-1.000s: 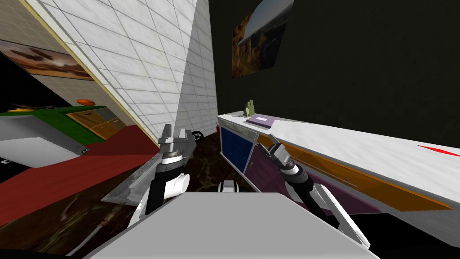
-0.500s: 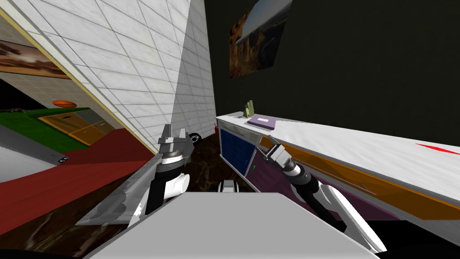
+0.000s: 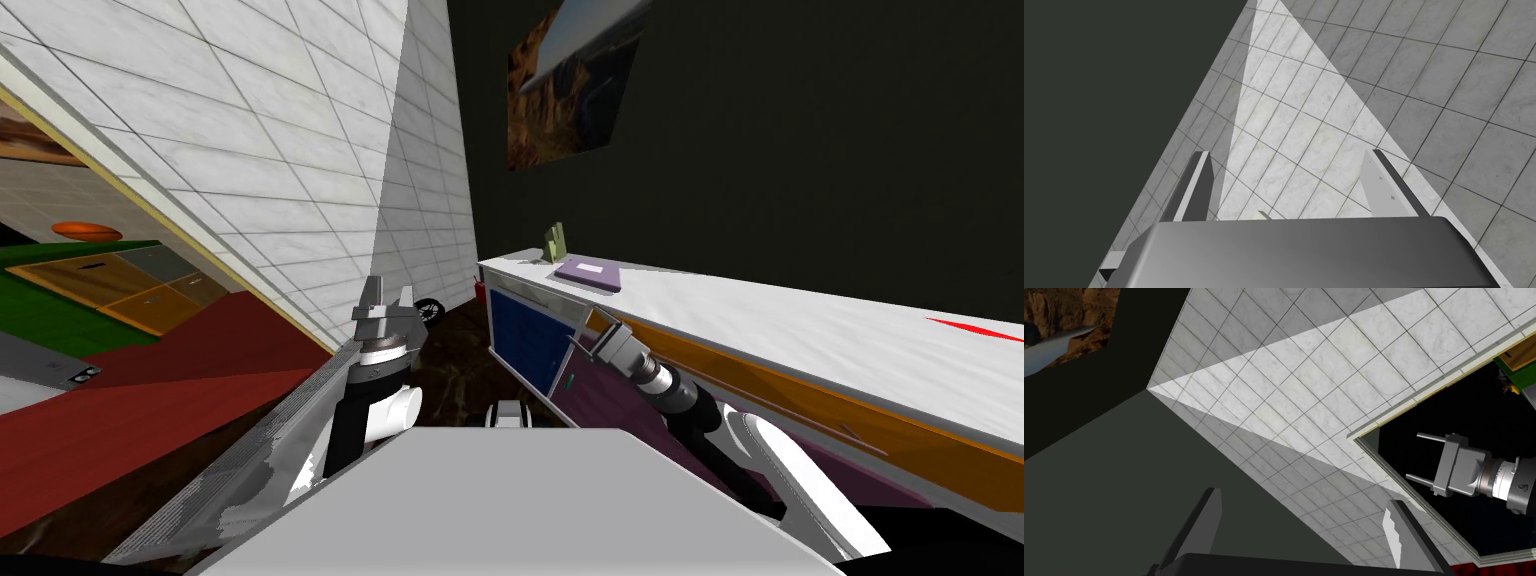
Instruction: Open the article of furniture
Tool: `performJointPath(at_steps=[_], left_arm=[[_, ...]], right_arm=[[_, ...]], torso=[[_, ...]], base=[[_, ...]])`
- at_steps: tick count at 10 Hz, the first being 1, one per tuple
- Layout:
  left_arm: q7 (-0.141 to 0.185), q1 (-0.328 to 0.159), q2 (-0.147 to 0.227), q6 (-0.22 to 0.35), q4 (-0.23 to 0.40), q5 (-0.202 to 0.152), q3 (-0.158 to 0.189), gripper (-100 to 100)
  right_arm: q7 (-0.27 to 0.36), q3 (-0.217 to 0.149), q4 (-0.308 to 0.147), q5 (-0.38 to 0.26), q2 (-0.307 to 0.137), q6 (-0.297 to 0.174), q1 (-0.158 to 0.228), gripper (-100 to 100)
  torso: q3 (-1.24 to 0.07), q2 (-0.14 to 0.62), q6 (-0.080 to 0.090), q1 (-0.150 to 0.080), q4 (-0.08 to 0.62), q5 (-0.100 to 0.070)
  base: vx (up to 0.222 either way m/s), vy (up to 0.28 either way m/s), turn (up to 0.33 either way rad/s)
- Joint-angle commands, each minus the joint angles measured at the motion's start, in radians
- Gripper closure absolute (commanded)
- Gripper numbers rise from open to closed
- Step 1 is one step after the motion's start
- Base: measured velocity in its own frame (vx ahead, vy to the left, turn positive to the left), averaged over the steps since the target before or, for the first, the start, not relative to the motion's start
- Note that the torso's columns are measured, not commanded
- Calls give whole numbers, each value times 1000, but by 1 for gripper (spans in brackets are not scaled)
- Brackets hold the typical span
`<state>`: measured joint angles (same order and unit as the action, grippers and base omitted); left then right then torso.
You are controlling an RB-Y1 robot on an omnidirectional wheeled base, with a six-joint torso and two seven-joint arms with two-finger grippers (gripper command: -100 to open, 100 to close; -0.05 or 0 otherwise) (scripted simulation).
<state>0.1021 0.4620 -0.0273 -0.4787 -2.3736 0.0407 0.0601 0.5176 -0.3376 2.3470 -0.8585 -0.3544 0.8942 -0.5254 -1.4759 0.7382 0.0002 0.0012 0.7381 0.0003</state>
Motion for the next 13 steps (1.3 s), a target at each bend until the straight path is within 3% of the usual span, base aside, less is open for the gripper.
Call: performJointPath(at_steps=[1,13], left_arm=[[0,0,0,0,0,0,0,0],[0,0,0,0,0,0,0,0]], right_arm=[[29,-33,5,-72,-26,20,-1,-100],[139,-162,10,-353,-146,100,-8,-100]], torso=[[0,0,-1,-1,0,0],[-2,-3,0,0,-1,0]], base=[[80,64,-71],[82,75,-72]])
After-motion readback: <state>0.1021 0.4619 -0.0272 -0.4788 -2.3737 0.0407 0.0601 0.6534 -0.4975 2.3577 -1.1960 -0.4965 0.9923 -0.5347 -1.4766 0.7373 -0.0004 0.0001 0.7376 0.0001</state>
